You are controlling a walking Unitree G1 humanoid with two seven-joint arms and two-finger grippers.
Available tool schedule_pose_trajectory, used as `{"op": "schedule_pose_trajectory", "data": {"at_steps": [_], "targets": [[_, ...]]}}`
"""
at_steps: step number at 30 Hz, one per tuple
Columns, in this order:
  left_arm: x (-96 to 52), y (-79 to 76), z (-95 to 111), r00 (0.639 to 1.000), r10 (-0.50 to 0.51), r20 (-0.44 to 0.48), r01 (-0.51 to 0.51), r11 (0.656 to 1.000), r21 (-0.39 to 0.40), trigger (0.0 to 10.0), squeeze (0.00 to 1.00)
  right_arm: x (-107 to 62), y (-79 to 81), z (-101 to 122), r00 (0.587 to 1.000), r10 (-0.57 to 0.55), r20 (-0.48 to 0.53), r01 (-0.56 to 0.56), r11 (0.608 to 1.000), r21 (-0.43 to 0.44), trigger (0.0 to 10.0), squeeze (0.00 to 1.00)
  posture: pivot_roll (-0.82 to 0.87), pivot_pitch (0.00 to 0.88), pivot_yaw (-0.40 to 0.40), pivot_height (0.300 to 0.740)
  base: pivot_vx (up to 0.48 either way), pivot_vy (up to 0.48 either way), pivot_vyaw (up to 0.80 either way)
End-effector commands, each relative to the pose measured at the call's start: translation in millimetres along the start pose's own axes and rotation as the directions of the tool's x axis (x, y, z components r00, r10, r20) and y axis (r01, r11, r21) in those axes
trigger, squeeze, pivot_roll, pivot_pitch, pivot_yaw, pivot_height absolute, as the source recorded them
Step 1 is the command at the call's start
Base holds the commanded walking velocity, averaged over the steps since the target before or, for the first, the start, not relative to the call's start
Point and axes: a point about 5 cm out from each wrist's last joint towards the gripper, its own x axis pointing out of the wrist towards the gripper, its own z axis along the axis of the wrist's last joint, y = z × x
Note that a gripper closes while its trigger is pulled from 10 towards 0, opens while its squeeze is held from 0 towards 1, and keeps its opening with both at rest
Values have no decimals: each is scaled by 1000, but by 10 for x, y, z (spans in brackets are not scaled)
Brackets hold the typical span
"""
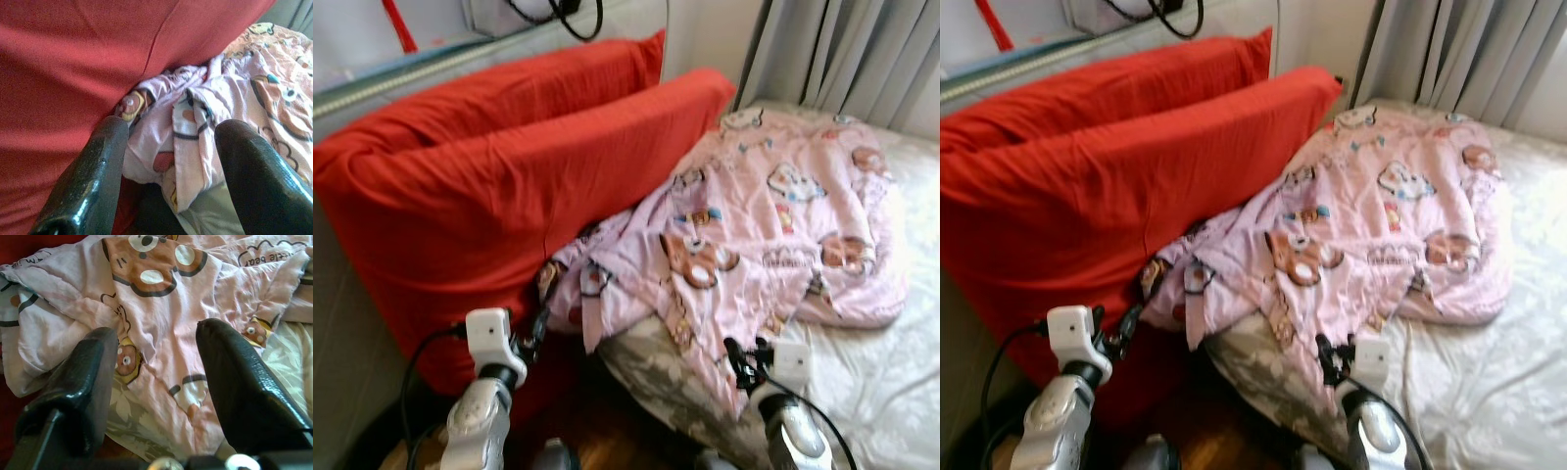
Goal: Clean up the room
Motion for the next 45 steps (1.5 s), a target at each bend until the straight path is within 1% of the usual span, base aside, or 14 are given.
{"op": "schedule_pose_trajectory", "data": {"at_steps": [1,5,12,15,19,28,31,38,41,45], "targets": [[-8,-4,10,1000,-2,-3,2,1000,4,10000,0,7,-5,22,1000,-2,5,2,1000,7,10000,0,34,72,-20,650,0,0,0],[-13,-33,-17,999,-22,-25,22,1000,13,10000,0,-5,-22,7,1000,-10,-3,10,1000,10,10000,0,34,72,-21,650,0,0,0],[0,-54,-10,999,-25,-23,26,1000,7,10000,0,0,-32,7,1000,-13,-9,13,1000,4,10000,0,34,81,-21,650,0,0,0],[5,-62,-7,999,-28,-23,28,1000,5,10000,0,1,-39,-18,999,-17,-36,17,1000,-6,10000,0,36,83,-21,650,0,0,0],[9,-52,-10,999,-28,-29,28,1000,6,10000,0,6,-23,-51,998,-3,-58,2,1000,-15,10000,0,32,87,-23,620,0,0,0],[19,-47,-6,999,-34,-29,34,999,8,10000,0,2,-20,-58,999,5,-52,-5,1000,2,10000,0,36,88,-25,620,0,0,0],[24,-49,-7,999,-34,-31,35,999,10,10000,0,1,-16,-69,998,9,-57,-8,1000,11,10000,0,35,89,-24,620,261,0,0],[34,-62,-4,999,-44,-31,44,999,15,10000,0,-11,3,-94,997,35,-68,-37,999,-31,10000,0,37,89,-25,620,286,0,0],[39,-59,1,999,-43,-29,43,999,17,10000,0,-13,13,-101,997,38,-66,-39,999,-28,10000,0,37,86,-25,620,320,0,800],[44,-57,2,999,-39,-28,40,999,20,10000,0,-12,25,-118,996,42,-78,-44,999,-25,10000,0,38,85,-25,620,330,0,0]]}}
